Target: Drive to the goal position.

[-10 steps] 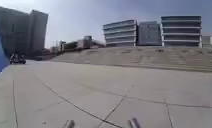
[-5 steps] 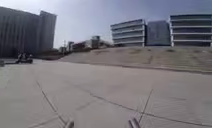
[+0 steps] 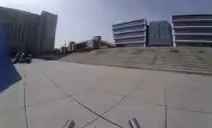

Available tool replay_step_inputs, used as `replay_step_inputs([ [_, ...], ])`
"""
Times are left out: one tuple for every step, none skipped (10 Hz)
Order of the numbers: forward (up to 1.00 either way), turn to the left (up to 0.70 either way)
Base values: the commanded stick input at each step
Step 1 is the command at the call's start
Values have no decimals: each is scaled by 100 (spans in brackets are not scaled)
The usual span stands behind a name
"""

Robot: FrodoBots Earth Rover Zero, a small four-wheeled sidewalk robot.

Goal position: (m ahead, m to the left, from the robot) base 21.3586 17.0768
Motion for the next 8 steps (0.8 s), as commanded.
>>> replay_step_inputs([
  [100,27],
  [100,27],
  [100,17],
  [100,0],
  [100,0],
  [100,0],
  [100,0],
  [100,0],
])
